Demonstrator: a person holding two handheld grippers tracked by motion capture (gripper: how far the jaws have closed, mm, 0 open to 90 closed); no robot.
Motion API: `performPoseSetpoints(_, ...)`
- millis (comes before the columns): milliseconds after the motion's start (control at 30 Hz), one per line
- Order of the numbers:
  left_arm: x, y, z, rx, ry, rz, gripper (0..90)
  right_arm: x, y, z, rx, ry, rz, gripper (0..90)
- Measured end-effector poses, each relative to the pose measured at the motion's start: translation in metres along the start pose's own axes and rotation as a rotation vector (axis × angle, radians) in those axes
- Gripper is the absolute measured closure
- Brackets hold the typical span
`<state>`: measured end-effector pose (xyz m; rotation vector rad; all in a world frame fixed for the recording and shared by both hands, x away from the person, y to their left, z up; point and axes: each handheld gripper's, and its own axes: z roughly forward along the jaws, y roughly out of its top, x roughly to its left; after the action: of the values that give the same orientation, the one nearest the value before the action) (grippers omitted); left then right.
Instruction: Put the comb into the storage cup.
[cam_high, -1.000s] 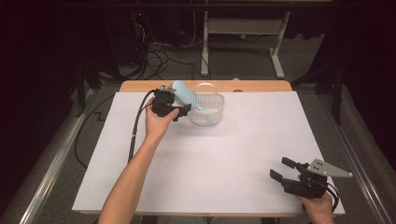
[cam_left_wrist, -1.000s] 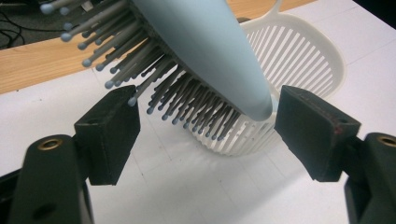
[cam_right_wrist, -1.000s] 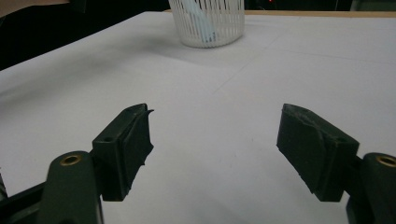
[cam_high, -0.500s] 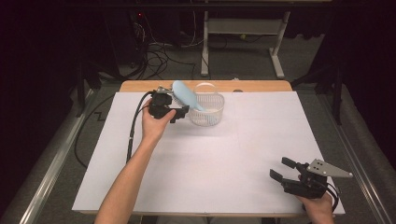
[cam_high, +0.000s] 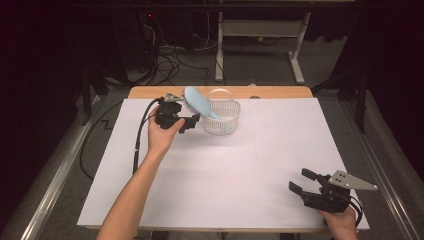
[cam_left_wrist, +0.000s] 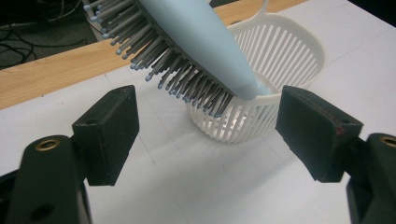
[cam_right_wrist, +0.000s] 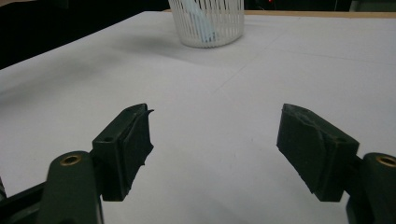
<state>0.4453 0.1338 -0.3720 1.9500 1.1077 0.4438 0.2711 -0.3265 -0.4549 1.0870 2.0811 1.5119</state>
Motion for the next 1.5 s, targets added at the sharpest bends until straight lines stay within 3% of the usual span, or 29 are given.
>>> performPoseSetpoints(1500,-0.003,-0.016,-0.031,-0.043,-0.016,0.018,22.3,0.000,0.000,0.000,0.006,-0.005,0.003,26.1)
